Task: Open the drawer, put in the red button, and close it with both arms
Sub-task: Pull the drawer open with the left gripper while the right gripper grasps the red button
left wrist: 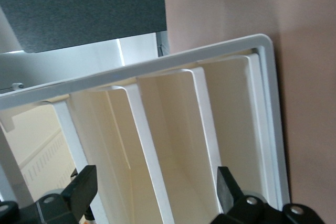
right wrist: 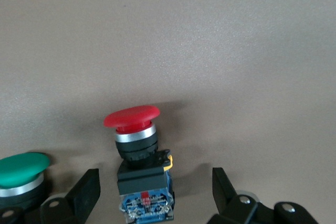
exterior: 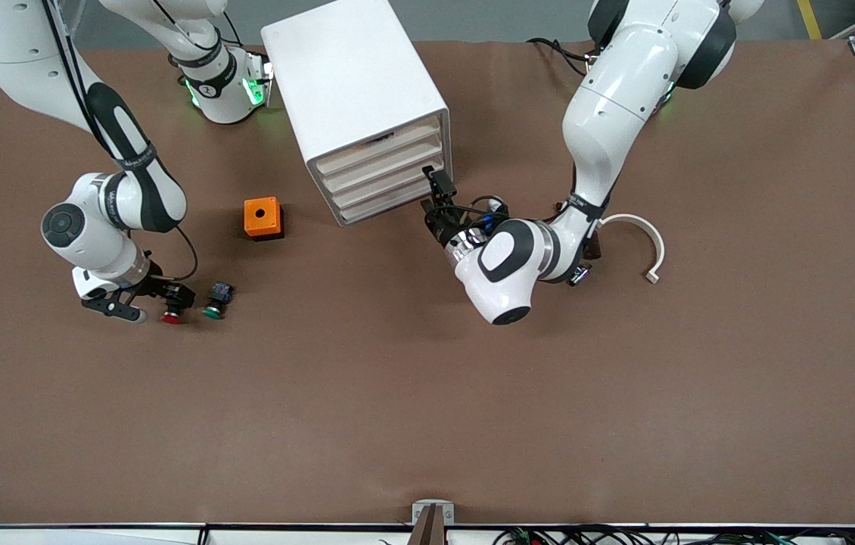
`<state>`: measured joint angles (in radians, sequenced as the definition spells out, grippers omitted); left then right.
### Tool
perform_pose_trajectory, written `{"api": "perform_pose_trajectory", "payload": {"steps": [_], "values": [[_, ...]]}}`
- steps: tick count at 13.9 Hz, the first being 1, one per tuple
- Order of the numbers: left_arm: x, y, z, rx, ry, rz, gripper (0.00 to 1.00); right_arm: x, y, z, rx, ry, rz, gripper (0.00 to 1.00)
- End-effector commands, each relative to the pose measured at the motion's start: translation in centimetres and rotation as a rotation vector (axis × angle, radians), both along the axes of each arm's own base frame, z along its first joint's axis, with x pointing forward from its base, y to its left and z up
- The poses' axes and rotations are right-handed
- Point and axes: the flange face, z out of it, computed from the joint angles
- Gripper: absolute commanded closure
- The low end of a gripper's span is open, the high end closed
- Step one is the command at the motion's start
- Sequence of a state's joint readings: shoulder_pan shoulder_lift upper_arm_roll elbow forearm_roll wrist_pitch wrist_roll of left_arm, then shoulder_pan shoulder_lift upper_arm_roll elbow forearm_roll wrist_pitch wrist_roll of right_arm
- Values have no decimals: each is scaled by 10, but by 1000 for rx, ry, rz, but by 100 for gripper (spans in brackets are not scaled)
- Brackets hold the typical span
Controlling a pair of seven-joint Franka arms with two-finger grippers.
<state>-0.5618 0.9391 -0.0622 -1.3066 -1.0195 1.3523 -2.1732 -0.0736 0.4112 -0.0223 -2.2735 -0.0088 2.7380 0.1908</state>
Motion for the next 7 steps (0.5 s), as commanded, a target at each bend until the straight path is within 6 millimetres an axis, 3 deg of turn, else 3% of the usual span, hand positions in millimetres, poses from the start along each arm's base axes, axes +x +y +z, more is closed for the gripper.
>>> {"api": "perform_pose_trajectory", "payload": {"steps": [1,3,4,7], "values": [[-10,-8,2,31,69,-14,0,-5,3,-2,-1,-1,-12,61],[-17,-12,2,45,84,-33,0,-5,3,-2,0,4,-14,100],[-17,-12,2,43,85,-34,4,-5,1,-1,0,4,-17,100],[-19,-12,-4,47,91,-35,33,-2,0,1,-1,-2,-20,100]]}}
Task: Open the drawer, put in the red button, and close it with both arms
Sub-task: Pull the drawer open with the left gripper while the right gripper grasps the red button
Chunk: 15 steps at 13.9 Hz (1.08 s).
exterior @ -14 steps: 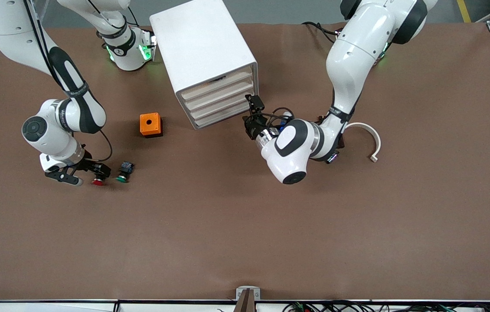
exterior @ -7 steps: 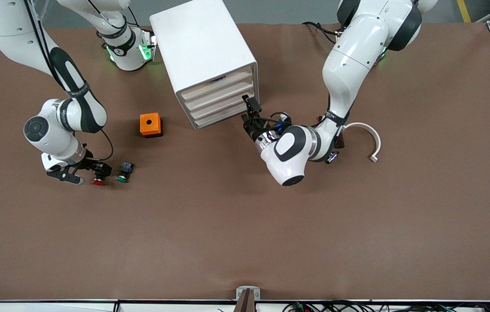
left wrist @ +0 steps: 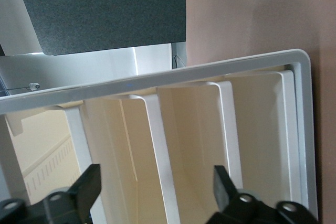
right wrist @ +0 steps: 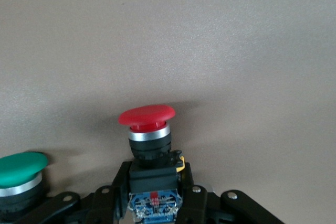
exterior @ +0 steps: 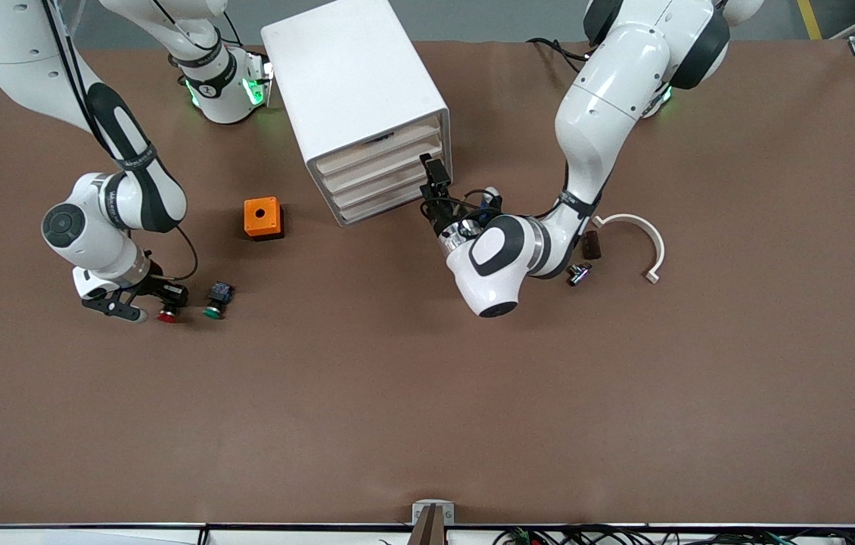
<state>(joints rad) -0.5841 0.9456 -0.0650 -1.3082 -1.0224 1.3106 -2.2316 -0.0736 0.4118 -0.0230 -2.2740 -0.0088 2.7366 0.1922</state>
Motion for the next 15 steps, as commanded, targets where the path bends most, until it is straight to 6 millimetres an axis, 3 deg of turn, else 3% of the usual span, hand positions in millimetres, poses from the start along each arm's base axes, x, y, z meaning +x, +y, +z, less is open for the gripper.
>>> {"api": "perform_pose_trajectory", "payload": {"steps": [1,3,5,9,12,15], "values": [[-4,-4,-5,4,32,0,41,-1,-1,3,-1,-8,-16,100],[-6,-5,-7,8,36,-5,50,4,-2,10,-2,-21,-13,100],[-13,-11,-6,5,41,-23,53,10,-4,20,-2,-6,-18,100],[-36,-23,-11,13,69,-69,53,28,-14,77,4,53,-75,100],[-48,-29,-14,18,81,-91,55,33,2,111,9,62,-181,100],[-56,-34,-14,20,89,-109,64,28,27,123,43,84,-275,100]]}}
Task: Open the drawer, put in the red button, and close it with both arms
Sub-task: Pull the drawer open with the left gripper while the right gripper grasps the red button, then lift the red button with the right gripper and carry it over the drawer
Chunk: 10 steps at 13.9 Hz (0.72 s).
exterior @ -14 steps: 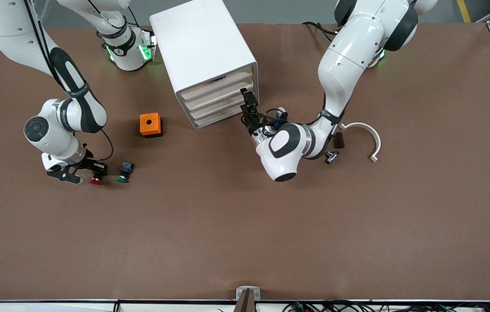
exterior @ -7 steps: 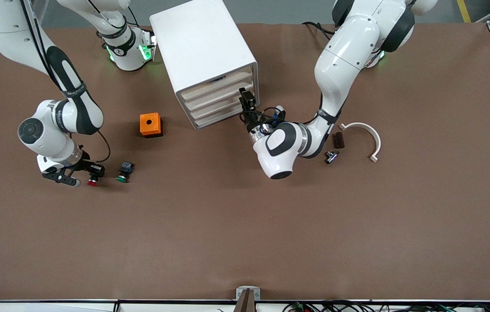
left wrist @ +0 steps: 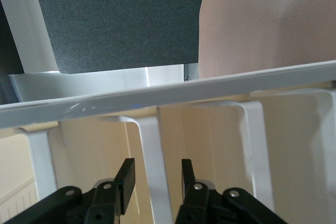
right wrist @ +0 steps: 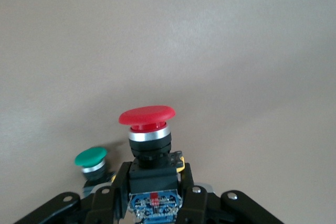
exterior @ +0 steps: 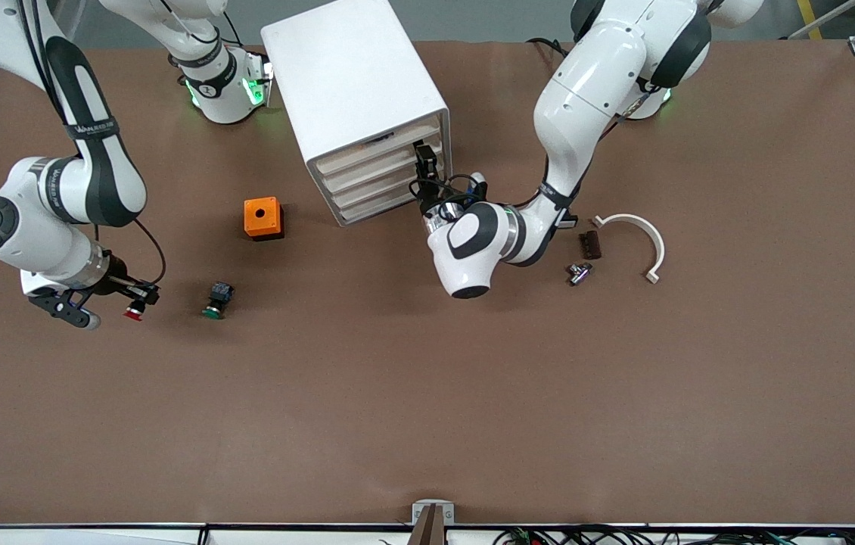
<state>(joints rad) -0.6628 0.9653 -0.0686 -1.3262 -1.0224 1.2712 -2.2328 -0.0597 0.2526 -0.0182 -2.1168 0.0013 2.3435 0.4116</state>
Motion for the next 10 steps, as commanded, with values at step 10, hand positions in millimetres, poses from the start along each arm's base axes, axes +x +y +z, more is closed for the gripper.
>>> {"api": "perform_pose_trajectory", "payload": {"steps": [10], "values": [[-4,-1,-6,2,33,0,85,-23,184,53,43,-18,-414,100]]}}
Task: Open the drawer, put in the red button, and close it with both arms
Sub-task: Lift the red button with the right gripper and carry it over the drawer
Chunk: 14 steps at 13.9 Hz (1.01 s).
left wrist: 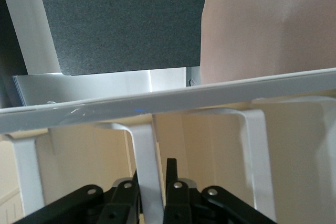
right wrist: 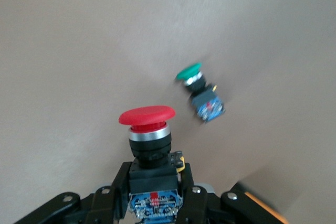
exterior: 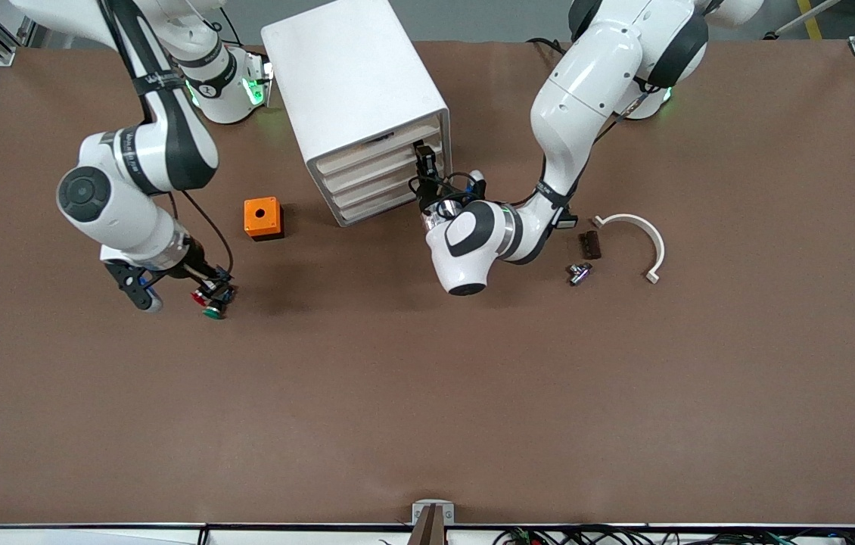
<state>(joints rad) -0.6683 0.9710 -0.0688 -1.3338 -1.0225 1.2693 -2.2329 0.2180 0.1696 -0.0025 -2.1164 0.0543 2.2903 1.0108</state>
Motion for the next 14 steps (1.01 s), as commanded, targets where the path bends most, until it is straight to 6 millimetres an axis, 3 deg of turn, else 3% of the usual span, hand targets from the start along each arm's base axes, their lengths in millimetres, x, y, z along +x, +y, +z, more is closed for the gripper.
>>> {"api": "perform_pose_trajectory", "payload": {"steps": [1,6,14], "values": [[2,0,1,-9,20,10,87,-9,30,12,8,-4,-101,100],[13,8,2,-10,17,30,87,-3,70,44,11,4,-185,100],[45,34,2,-24,-6,96,88,-21,151,54,27,-9,-291,100]]}}
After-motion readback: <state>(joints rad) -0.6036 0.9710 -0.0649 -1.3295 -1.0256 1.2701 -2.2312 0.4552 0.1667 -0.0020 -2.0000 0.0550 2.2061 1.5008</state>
